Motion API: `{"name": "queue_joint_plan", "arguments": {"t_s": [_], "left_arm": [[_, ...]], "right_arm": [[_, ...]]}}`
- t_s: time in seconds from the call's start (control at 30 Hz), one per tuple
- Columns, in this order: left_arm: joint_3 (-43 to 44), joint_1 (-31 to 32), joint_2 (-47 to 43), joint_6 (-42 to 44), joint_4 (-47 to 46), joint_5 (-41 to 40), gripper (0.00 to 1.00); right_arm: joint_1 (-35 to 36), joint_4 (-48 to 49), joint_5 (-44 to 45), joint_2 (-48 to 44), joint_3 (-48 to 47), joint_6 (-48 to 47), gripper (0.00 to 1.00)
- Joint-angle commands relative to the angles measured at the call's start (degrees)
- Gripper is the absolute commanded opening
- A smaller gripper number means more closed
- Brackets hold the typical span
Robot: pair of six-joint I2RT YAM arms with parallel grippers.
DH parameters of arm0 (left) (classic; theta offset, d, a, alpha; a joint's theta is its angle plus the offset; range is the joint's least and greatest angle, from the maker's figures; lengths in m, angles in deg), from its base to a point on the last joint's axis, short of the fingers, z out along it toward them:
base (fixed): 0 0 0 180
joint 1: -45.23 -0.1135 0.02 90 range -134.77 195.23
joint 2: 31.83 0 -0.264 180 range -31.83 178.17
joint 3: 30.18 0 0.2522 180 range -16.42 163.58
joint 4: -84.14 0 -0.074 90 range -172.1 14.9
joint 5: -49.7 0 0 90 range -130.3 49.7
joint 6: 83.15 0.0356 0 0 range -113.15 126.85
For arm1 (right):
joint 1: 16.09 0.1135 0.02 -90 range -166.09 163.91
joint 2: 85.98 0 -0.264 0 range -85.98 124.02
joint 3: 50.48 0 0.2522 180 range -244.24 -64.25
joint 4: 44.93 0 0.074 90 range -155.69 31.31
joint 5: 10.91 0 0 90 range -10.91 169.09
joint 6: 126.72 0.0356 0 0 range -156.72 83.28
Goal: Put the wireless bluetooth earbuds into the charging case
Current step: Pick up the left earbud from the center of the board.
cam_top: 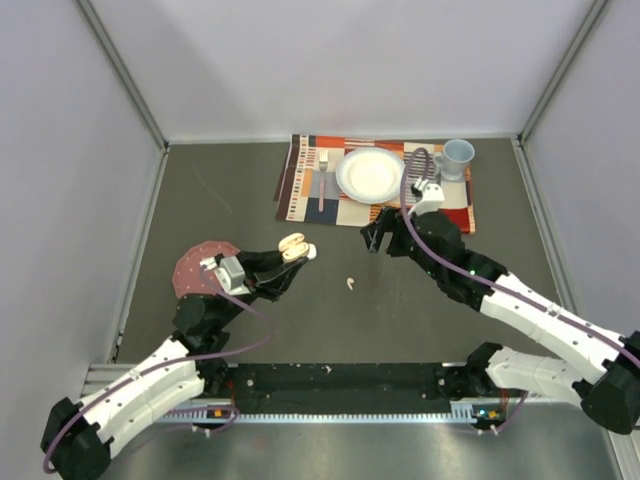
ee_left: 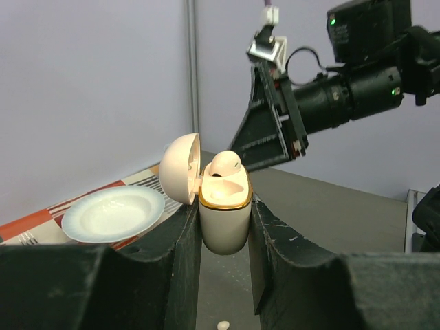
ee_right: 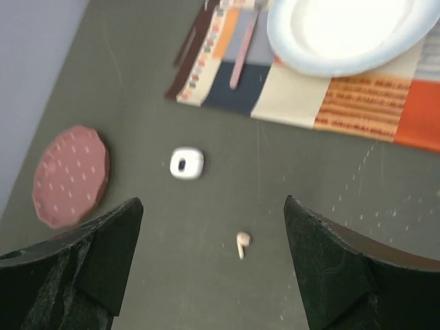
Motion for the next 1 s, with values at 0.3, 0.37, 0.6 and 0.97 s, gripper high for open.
{"name": "queue_joint_plan", "arguments": {"t_s": [0.3,0.37,0.6,0.97], "left_arm": [[2.3,-0.1,-8.6,1.4,7.3,-4.5,0.00],[2.5,-0.1,-9.7,2.0,8.5,-5.0,0.00],[3.2,-0.1,-10.8,2.7,10.3,-6.3,0.00],[3.7,-0.1,-10.9,3.3,11.4,-7.7,0.00]], "right_arm": [[-0.3,-5.5,-13.7,12.7,4.1,4.2,0.75],[-0.2,-6.1,-13.2,15.8,3.6,4.7,0.75],[2.4,-8.7,-7.9,24.7,-1.1,8.6,0.73],[6.0,-10.0,-0.2,31.5,-6.7,15.0,0.68]]}}
